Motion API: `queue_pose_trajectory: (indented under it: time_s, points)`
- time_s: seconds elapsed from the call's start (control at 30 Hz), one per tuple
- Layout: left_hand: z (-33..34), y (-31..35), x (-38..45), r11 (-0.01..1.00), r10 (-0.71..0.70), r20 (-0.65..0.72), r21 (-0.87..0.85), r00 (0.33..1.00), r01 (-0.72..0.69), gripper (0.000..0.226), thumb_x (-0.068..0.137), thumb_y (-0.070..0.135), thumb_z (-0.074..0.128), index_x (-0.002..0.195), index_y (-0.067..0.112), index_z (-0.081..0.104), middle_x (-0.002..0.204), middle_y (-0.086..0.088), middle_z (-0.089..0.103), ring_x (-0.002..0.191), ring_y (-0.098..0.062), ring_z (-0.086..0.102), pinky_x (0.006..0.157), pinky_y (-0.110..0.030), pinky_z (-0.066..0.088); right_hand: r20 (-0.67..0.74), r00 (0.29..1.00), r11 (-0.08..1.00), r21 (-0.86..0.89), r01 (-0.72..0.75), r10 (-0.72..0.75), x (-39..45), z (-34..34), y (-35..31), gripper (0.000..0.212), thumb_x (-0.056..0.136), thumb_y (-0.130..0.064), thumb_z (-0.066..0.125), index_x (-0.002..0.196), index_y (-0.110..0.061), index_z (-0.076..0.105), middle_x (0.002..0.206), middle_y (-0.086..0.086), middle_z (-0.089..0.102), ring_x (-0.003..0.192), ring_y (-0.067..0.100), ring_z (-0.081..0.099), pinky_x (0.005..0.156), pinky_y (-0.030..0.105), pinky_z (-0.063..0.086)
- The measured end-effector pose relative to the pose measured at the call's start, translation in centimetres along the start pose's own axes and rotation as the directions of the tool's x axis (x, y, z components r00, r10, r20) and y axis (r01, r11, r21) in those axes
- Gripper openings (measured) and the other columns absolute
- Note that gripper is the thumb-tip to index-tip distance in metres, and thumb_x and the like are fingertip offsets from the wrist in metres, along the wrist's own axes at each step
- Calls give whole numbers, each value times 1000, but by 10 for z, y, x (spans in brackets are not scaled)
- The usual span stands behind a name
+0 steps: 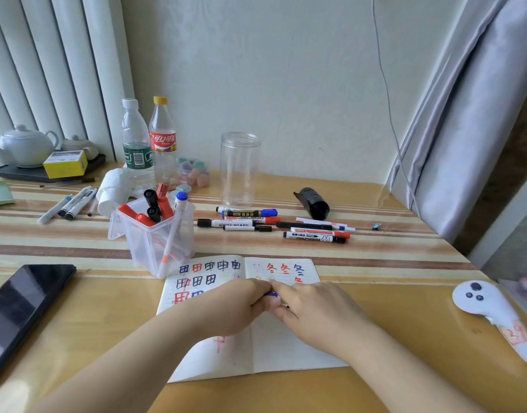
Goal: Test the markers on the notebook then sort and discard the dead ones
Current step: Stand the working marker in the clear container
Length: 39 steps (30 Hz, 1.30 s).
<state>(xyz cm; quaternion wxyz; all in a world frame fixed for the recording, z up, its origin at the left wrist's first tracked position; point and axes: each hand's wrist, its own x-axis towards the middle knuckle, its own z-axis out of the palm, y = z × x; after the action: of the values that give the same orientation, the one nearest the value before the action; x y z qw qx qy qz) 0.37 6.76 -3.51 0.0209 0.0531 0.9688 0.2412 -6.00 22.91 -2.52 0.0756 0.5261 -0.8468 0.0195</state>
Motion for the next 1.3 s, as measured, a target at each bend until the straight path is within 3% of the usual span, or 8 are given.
queue_pose_trajectory:
  time_s: [0.2,0.4,0.53,0.87,0.97,1.07,1.17,1.3]
  points:
    - [0,6,3,1000,15,-20,28,1000,-14,26,99,32,33,97,13,51,91,-6,57,79,-18,49,71,-28,39,-92,996,999,-49,4,-9,2,10,4,87,70,-59,-13,147,-34,20,101,-1,68,93,25,63,65,30,40]
    - [-6,5,8,996,39,-46,83,998,-35,27,99,33,33,89,12,46,88,-5,56,77,-19,47,74,-32,40,-296,953,982,-189,1,-58,8,15,12,50,83,-47,34,104,-20,70,59,-7,63,52,10,62,38,21,38]
    - [-7,-1,8,997,45,-45,67,998,-42,34,98,34,34,93,6,53,90,-9,62,81,-24,54,76,-36,44,-330,925,952,-291,92,-190,12,20,13,33,87,-35,37,80,-18,65,62,-8,59,50,9,58,37,21,33]
    - [-9,-3,4,996,17,-1,90,1000,-17,32,99,34,32,99,10,53,85,-2,55,76,-15,47,68,-24,35,-245,953,951,-291,106,-181,10,19,24,47,88,-47,33,116,-28,66,42,-4,49,29,19,45,34,20,20]
    - [-10,-4,5,994,22,-9,111,1000,-21,32,98,35,32,95,9,52,86,-3,55,78,-18,49,68,-26,35,-145,985,961,-273,50,-92,8,7,23,49,94,-50,32,137,-32,46,64,-5,64,48,19,59,42,24,31]
    - [-13,-8,6,994,-33,-57,103,998,39,33,98,38,30,95,12,50,88,1,51,78,-15,48,68,-24,34,70,975,972,94,-217,211,2,-7,29,66,96,-50,33,149,-30,-1,100,-5,65,80,20,61,71,34,48]
    - [-14,-13,8,993,-90,-125,64,988,99,31,97,40,30,105,15,48,103,2,50,87,-13,50,75,-22,38,191,917,780,483,-399,351,-7,-17,46,47,96,-30,34,130,-48,7,102,-1,61,89,21,60,83,38,47]
    - [-10,-8,14,998,-41,-144,38,989,47,24,97,33,36,114,17,46,114,4,46,91,-9,45,77,-17,33,195,897,486,785,-385,396,-8,-13,55,27,99,-11,39,112,-34,39,92,-2,66,66,8,57,68,22,49]
